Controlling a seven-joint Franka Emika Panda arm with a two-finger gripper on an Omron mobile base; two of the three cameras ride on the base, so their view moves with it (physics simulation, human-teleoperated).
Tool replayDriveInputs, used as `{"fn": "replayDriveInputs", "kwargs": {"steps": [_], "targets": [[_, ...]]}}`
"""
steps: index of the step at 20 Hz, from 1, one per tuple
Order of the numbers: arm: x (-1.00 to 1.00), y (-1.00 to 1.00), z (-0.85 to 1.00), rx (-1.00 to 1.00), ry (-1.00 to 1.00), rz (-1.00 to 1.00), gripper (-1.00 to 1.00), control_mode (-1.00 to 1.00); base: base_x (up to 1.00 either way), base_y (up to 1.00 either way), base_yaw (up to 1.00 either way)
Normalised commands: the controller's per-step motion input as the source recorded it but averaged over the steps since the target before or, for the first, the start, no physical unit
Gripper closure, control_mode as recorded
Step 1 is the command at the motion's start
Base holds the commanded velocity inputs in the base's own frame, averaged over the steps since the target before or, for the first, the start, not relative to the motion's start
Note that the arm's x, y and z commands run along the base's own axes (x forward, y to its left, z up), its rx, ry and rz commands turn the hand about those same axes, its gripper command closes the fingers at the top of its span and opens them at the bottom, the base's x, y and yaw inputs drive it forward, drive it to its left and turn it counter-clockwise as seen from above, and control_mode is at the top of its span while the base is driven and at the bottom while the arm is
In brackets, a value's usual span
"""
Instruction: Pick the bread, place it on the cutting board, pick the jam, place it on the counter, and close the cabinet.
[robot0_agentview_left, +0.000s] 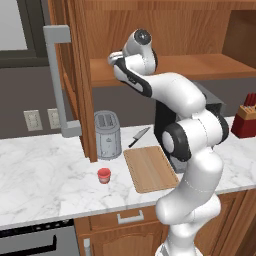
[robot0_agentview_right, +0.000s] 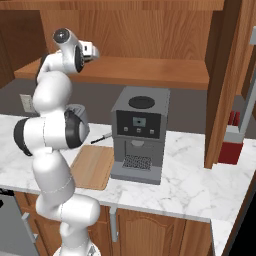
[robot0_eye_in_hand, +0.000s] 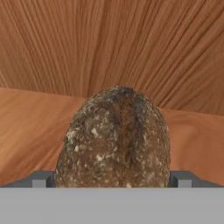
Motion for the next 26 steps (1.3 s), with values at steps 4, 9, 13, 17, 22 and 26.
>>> {"fn": "replayDriveInputs", "kwargs": {"steps": [4,9,13,17,22,26], "targets": [[0.4,0.0,-0.01,0.0,0.0,0.0,-1.0,-1.0,0.0,0.0,0.0],[0.32,0.03,-0.13,0.0,0.0,0.0,1.0,-1.0,0.0,0.0,0.0],[0.06,0.0,-0.08,0.0,0.0,0.0,1.0,-1.0,0.0,0.0,0.0],[-0.15,0.0,0.0,0.0,0.0,0.0,1.0,-1.0,0.0,0.0,0.0],[-0.39,-0.03,0.0,0.0,0.0,0.0,1.0,-1.0,0.0,0.0,0.0],[-0.35,0.0,-0.03,0.0,0.0,0.0,1.0,-1.0,0.0,0.0,0.0]]}}
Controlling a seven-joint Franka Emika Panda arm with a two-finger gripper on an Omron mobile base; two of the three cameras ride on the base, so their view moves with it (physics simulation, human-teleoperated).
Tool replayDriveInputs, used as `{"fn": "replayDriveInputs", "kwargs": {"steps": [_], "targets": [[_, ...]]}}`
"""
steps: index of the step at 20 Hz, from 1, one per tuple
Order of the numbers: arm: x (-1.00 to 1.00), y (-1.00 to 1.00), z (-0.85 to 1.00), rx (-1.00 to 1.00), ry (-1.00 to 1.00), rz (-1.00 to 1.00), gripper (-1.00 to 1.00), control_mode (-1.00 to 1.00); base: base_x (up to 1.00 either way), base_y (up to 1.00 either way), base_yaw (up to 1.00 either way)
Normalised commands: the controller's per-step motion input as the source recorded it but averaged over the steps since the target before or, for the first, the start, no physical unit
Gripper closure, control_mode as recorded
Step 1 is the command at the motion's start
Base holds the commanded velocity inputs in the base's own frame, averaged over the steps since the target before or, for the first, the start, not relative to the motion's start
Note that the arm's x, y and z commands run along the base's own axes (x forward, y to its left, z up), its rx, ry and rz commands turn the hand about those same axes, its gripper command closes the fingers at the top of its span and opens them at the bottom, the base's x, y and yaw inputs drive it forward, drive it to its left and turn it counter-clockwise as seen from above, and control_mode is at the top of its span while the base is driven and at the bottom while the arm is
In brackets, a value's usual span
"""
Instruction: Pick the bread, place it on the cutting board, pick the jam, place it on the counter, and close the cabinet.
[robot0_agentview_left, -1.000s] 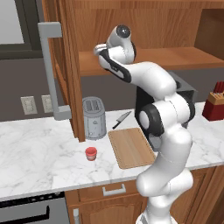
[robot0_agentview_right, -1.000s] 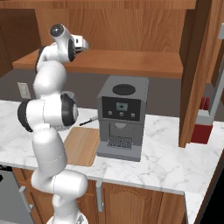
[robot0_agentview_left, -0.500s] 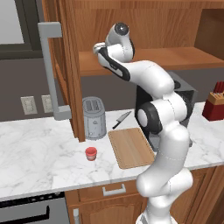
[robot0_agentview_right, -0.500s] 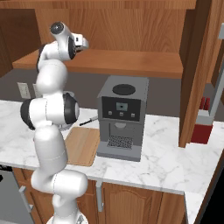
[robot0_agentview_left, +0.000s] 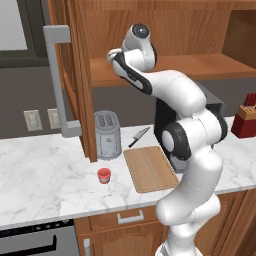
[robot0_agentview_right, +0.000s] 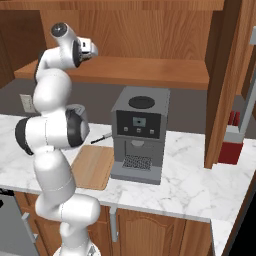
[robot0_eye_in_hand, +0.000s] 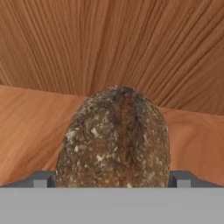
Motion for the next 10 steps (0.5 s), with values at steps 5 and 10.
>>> {"fn": "replayDriveInputs", "kwargs": {"steps": [5,10], "targets": [[-0.29,0.0,-0.08,0.0,-0.03,0.0,1.0,-1.0,0.0,0.0,0.0],[-0.3,-0.03,-0.01,0.0,-0.04,0.0,1.0,-1.0,0.0,0.0,0.0]]}}
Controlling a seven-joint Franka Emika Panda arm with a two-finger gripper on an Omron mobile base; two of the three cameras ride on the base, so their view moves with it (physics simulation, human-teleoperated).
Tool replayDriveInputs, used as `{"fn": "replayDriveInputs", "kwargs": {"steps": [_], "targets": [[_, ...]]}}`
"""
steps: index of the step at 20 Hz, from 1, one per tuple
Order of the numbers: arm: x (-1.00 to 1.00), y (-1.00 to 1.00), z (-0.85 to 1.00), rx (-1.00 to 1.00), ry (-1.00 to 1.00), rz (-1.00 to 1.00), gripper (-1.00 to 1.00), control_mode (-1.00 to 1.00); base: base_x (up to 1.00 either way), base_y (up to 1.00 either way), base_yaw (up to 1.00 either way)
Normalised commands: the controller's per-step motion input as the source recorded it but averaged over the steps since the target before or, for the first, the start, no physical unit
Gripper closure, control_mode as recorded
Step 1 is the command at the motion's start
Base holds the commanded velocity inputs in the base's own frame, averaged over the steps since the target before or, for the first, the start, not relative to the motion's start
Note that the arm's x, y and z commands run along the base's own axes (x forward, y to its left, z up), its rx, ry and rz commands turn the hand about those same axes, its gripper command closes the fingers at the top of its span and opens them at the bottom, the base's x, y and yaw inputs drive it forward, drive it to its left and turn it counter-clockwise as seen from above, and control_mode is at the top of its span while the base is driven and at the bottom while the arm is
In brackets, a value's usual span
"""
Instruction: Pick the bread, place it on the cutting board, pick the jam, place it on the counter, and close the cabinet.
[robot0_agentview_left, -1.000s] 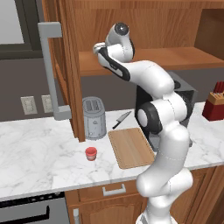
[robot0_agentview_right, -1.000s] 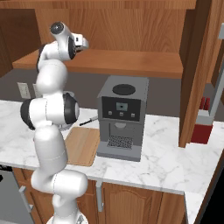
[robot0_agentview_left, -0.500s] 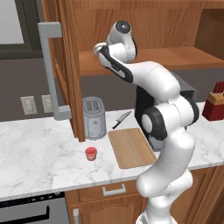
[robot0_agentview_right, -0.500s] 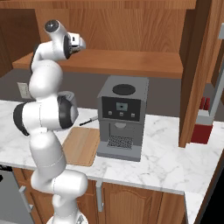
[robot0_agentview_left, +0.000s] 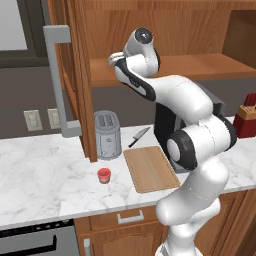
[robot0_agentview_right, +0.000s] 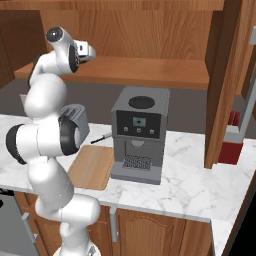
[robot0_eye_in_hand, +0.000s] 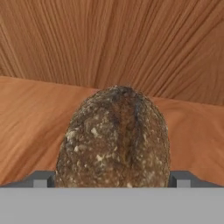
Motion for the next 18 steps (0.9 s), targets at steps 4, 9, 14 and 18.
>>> {"fn": "replayDriveInputs", "kwargs": {"steps": [4,9,14,18], "targets": [[-0.32,-0.05,0.0,0.0,0.0,0.0,1.0,-1.0,0.0,0.0,0.0],[-0.39,-0.11,0.12,0.0,0.0,0.0,1.0,-1.0,0.0,0.0,0.0],[-0.35,-0.11,0.19,0.0,0.0,0.0,1.0,-1.0,0.0,0.0,0.0],[-0.38,-0.09,0.15,0.0,0.0,0.0,1.0,-1.0,0.0,0.0,0.0]]}}
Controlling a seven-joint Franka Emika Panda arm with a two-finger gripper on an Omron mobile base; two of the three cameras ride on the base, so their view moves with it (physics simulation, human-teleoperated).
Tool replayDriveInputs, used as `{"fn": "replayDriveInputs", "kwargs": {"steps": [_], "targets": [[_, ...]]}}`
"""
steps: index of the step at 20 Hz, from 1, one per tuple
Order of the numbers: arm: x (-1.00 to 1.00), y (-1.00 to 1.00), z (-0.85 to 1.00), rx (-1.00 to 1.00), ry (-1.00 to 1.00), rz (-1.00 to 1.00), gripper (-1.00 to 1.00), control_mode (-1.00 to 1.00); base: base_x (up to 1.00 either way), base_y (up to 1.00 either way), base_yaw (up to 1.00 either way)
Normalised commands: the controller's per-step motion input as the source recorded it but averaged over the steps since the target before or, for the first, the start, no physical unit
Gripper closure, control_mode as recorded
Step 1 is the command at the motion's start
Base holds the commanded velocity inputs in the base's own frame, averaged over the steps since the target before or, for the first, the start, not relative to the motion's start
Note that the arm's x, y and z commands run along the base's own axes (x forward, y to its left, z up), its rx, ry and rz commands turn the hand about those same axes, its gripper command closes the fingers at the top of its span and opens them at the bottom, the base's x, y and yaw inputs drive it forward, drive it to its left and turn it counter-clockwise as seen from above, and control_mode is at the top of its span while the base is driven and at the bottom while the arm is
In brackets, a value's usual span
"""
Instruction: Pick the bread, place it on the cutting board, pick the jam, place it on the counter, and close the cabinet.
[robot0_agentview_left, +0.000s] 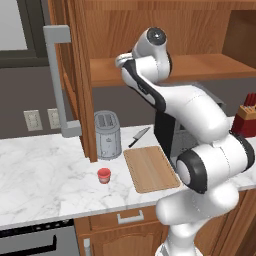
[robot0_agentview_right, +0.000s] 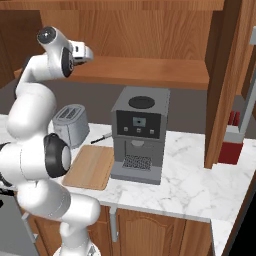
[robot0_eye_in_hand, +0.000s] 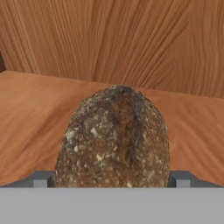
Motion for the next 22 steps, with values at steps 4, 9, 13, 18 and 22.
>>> {"fn": "replayDriveInputs", "kwargs": {"steps": [4,9,13,18,22], "targets": [[-0.44,-0.08,0.08,0.0,0.0,0.0,1.0,-1.0,0.0,0.0,0.0],[-0.48,-0.09,0.05,0.0,0.0,0.0,1.0,-1.0,0.0,0.0,0.0],[-0.6,-0.15,0.01,0.0,0.0,0.0,1.0,-1.0,0.0,0.0,0.0],[-0.69,-0.14,0.0,0.0,0.01,0.0,1.0,-1.0,0.0,0.0,0.0],[-0.73,-0.14,0.0,0.0,0.04,0.0,1.0,-1.0,0.0,0.0,0.0]]}}
